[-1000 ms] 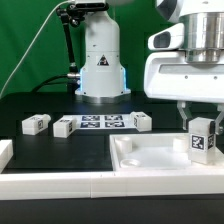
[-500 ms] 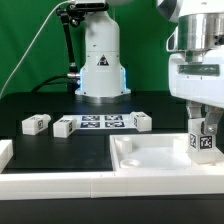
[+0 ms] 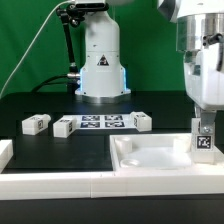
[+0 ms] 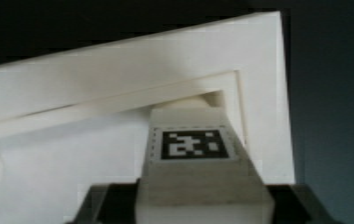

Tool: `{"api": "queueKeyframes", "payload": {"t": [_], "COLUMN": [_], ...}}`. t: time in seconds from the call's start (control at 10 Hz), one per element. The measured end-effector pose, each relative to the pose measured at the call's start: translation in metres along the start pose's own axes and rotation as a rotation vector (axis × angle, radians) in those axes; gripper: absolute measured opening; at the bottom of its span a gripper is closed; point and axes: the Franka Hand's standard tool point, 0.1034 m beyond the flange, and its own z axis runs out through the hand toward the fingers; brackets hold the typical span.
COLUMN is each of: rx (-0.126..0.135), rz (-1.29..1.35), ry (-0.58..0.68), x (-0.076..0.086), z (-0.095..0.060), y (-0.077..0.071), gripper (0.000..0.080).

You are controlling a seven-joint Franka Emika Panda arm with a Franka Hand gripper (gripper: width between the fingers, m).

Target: Assemble one leg

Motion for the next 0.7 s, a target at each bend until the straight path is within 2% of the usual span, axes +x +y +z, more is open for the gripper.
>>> {"api": "queueKeyframes", "payload": {"t": [0.3,0.4,0.5,0.6,0.7], "rx": [-0.004,-0.002,0.007,0.008,0.01], "rz": [0.03,-0.001,-0.075,-0.149,-0.262], "ry": [-0.016,-0.017,-0.018,-0.018,-0.018], "x": [0.0001,0.0001,0.0005,0.0,0.0003], "z": [0.0002,0.0001,-0.0001,-0.0001,-0.0002], "y": [-0.0001,-0.0004,-0.0017,-0.0015,-0.0019], "gripper": [0.0291,0.0367,0.0367,0.0554,0.0624]}}
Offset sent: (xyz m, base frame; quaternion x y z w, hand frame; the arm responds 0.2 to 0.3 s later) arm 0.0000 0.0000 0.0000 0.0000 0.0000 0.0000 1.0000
